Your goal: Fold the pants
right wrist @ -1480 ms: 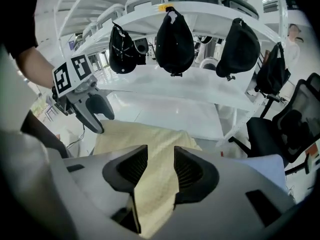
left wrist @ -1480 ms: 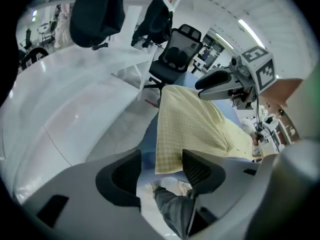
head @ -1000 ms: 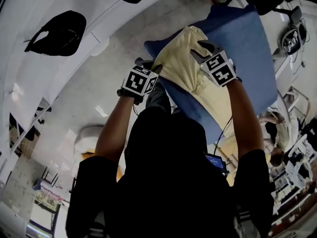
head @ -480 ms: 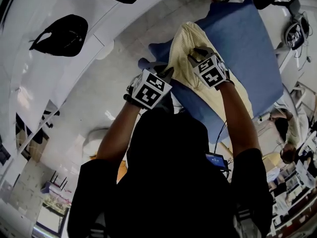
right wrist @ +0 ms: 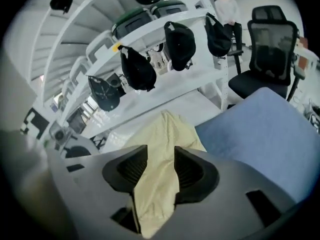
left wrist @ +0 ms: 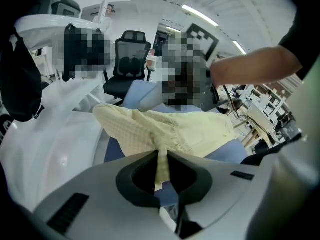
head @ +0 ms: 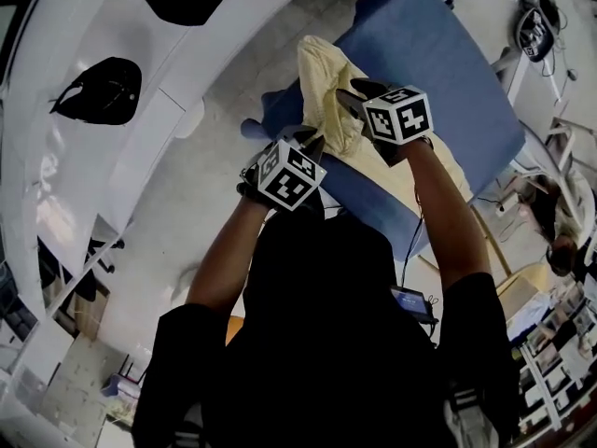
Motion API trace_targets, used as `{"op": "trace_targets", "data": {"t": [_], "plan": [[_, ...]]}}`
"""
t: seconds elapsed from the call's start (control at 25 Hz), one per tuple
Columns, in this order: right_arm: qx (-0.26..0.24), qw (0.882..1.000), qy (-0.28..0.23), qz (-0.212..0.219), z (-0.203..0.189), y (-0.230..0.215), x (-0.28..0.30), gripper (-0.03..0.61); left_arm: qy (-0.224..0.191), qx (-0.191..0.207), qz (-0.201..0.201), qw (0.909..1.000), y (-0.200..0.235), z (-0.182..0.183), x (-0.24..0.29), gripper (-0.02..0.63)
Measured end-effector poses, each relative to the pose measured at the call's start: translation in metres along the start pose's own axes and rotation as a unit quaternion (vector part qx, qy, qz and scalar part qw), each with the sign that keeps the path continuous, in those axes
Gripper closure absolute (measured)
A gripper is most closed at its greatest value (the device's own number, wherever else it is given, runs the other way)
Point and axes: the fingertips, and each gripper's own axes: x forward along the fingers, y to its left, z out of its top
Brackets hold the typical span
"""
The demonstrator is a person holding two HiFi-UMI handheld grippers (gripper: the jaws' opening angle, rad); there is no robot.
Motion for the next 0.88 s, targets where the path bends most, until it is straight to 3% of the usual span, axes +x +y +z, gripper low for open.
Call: {"op": "trace_targets", "data": {"t": [0.12, 0.2, 0.32, 0.44, 0.6, 0.8, 0.88], "plan": [[0.05, 0.999, -0.006, 0.021, 0.02, 0.008, 0.008, 0.382, 0.012, 0.014, 0.004, 0.9998, -0.005, -0.005, 0.002, 0.569], [0.077, 0.997, -0.003, 0.01, 0.038, 0.009, 0.019, 0.363, 0.015, 0.012, 0.0, 0.9998, -0.004, -0.008, 0.002, 0.569], [0.113, 0.994, -0.001, 0.001, 0.06, 0.015, 0.038, 0.273, 0.017, 0.011, -0.012, 0.9997, -0.001, -0.01, 0.004, 0.57], [0.12, 0.992, 0.017, -0.025, 0.073, 0.02, 0.059, 0.229, 0.019, 0.016, -0.026, 0.9993, -0.001, -0.009, 0.006, 0.569], [0.095, 0.989, 0.067, -0.096, 0.073, 0.013, 0.085, 0.232, 0.022, 0.033, -0.041, 0.9984, -0.004, -0.009, 0.009, 0.569], [0.05, 0.982, 0.101, -0.151, 0.063, 0.003, 0.099, 0.323, 0.017, 0.028, -0.05, 0.9982, 0.002, -0.01, 0.012, 0.569], [0.052, 0.98, 0.108, -0.159, 0.059, 0.0, 0.099, 0.398, 0.02, 0.028, -0.051, 0.9981, 0.006, -0.013, 0.012, 0.569]]}}
